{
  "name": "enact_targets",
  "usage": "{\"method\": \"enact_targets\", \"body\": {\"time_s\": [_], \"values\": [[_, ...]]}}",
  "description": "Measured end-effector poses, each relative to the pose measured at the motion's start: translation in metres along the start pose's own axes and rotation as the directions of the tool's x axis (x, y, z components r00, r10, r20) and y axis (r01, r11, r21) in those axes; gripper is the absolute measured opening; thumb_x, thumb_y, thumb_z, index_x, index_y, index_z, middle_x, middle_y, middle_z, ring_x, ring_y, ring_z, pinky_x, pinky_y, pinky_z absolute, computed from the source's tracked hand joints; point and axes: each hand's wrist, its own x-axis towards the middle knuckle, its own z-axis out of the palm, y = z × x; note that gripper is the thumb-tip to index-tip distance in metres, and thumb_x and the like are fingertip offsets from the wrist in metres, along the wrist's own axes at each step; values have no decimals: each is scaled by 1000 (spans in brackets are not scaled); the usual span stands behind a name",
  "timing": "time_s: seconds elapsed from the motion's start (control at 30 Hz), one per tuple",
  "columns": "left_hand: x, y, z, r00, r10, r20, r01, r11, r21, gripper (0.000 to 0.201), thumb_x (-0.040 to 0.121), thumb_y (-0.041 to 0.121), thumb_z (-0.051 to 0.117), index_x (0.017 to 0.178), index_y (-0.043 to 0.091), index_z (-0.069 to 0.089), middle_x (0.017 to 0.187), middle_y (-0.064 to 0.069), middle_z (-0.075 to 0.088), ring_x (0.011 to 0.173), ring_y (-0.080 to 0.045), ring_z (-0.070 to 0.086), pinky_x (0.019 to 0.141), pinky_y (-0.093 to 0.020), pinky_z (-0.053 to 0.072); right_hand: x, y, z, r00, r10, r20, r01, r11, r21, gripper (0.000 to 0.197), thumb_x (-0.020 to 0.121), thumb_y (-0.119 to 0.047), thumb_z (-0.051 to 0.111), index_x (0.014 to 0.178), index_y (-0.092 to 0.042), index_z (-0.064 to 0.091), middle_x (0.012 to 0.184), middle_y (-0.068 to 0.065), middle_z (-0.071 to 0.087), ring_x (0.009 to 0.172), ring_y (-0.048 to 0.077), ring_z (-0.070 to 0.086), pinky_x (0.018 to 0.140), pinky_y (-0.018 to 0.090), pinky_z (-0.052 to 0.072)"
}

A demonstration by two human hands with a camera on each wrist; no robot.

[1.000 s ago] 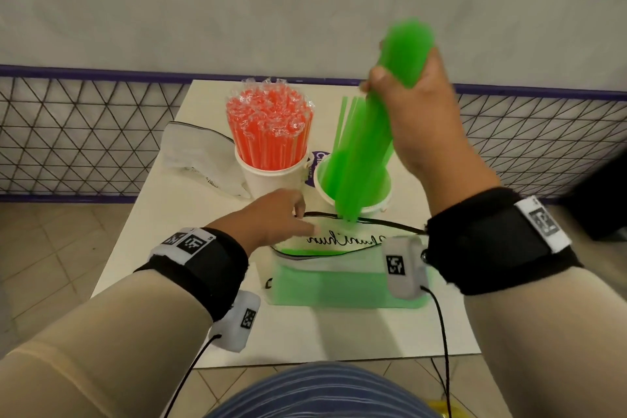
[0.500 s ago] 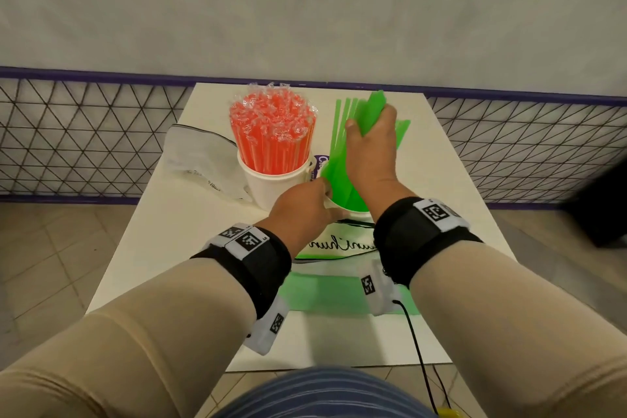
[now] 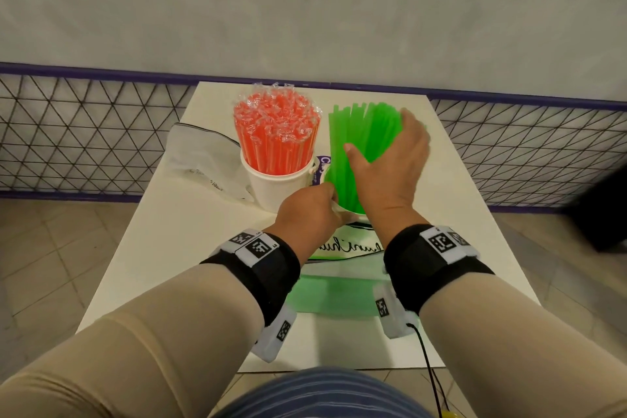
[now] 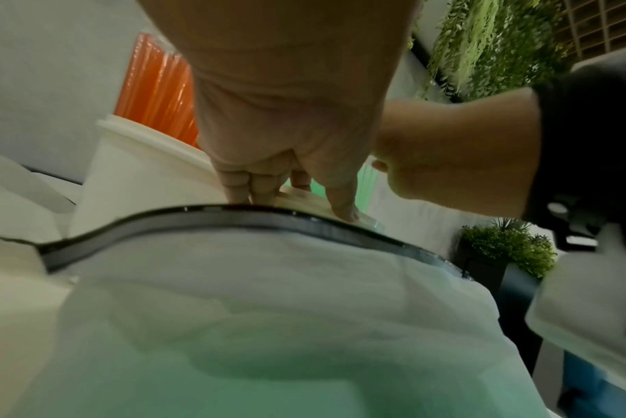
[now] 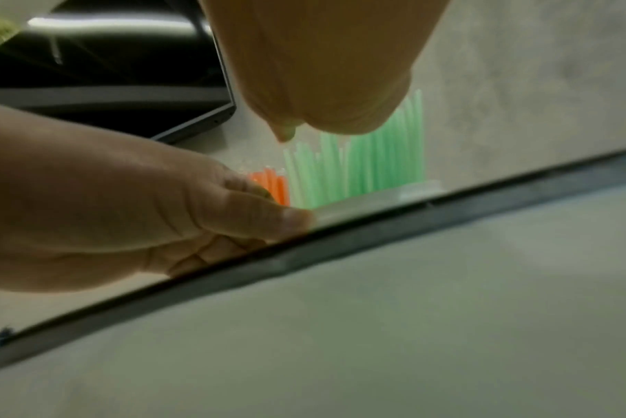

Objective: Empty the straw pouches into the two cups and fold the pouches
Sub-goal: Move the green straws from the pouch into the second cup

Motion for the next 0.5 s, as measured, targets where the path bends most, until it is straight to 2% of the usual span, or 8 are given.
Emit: {"method": "enact_targets", "body": {"time_s": [0.03,0.07,0.1,0.17,0.23,0.37,0.5], "values": [[0,1,0,1000,-2,-3,2,1000,-3,52,80,61,66,109,18,58,86,4,55,80,-19,53,63,-29,39,1,4,-3,995,58,-79,-59,998,-2,100,69,-46,81,146,-10,28,146,11,35,138,26,29,116,40,23],[0,1,0,1000,-1,-4,1,1000,-7,53,80,60,66,111,18,58,87,3,55,80,-19,53,64,-30,40,3,10,-4,983,156,-97,-157,988,-2,110,66,-51,82,148,-10,22,150,13,30,140,27,25,117,43,22],[0,1,0,1000,0,-3,0,1000,-12,53,81,59,66,113,18,58,88,3,56,81,-19,53,64,-30,41,6,14,-4,963,266,-45,-266,964,-5,120,64,-55,82,151,-9,13,153,14,26,143,28,22,117,47,20],[-1,1,-1,1000,2,-6,-2,1000,-22,52,82,58,66,113,18,58,90,2,56,82,-19,53,66,-30,41,11,19,-1,889,417,189,-421,907,-23,133,64,-57,82,153,-12,-7,156,13,27,145,28,25,118,52,16],[0,1,0,1000,6,-8,-6,1000,-19,52,82,58,66,113,18,58,94,0,61,82,-19,53,67,-30,42,14,19,2,839,403,365,-418,907,-41,133,69,-50,82,151,-18,-18,152,11,38,141,27,35,118,54,12],[-2,2,-1,1000,-10,0,10,1000,-14,53,82,58,65,116,19,58,101,-2,63,84,-19,52,68,-29,41,22,16,3,868,331,369,-345,938,-28,112,85,-32,73,152,-19,-16,138,13,54,130,31,47,118,52,15],[-4,1,-2,1000,-19,6,19,999,-32,49,83,58,65,113,20,57,94,0,61,85,-21,57,67,-31,44,25,32,3,831,384,402,-361,923,-135,89,94,-31,61,153,-14,-3,138,17,53,126,38,49,112,51,28]]}}
